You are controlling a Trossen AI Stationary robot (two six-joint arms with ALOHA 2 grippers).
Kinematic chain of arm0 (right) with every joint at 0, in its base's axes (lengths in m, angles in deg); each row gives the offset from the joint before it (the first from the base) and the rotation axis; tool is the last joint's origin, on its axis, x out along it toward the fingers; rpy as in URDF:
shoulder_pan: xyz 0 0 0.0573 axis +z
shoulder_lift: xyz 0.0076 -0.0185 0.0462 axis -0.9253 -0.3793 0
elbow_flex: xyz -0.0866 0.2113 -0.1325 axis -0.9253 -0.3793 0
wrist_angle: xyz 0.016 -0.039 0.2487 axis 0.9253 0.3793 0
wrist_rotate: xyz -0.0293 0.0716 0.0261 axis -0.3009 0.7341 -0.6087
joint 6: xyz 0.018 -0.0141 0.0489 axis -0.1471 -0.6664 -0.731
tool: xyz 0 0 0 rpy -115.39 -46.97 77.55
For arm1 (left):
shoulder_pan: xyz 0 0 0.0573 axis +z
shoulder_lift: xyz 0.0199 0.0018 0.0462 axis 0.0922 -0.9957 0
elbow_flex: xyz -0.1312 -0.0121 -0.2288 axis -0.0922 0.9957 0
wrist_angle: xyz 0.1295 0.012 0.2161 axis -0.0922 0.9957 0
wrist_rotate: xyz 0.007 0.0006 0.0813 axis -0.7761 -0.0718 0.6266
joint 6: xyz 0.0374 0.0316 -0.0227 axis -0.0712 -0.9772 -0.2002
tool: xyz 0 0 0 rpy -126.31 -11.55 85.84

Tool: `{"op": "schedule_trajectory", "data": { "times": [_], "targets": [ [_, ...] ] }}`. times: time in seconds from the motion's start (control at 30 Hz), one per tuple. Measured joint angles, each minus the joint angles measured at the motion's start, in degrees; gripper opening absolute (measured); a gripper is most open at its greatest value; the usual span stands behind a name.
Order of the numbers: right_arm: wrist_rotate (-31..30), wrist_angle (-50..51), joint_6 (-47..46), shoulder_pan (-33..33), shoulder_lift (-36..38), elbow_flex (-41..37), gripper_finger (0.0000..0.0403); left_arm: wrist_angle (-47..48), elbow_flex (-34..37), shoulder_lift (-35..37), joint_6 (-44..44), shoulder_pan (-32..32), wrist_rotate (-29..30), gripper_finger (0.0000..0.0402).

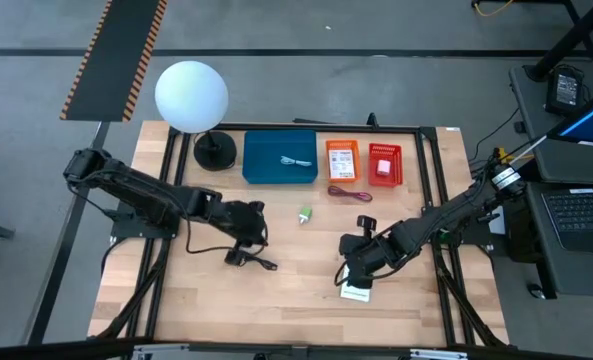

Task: Pick and place items into bin
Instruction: Put the black charger cable into the blue bin

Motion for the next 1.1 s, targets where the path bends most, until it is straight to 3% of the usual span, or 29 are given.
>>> {"op": "schedule_trajectory", "data": {
  "times": [0.23,0.37,0.5,0.77,1.1],
  "targets": [
    [-9.20,-0.35,0.19,-0.16,0.00,0.00,0.0004,11.72,-9.28,-4.18,9.88,-6.62,8.79,0.0003],
    [-14.62,-1.66,0.21,-0.12,0.00,-0.42,0.0004,18.29,-14.47,-8.71,14.81,-8.05,8.94,0.0003],
    [-21.45,-9.24,1.00,-0.17,0.02,-4.96,0.0004,23.24,-17.85,-12.66,19.24,-8.48,9.03,0.0004],
    [-21.37,-32.92,9.19,-0.54,0.31,-15.75,0.0010,25.49,-18.33,-14.25,22.25,-8.10,10.63,0.0019],
    [-20.95,-40.26,12.41,-0.53,0.59,-19.39,0.0037,27.14,-18.33,-13.99,21.92,-8.62,10.56,0.0087]
  ]
}}
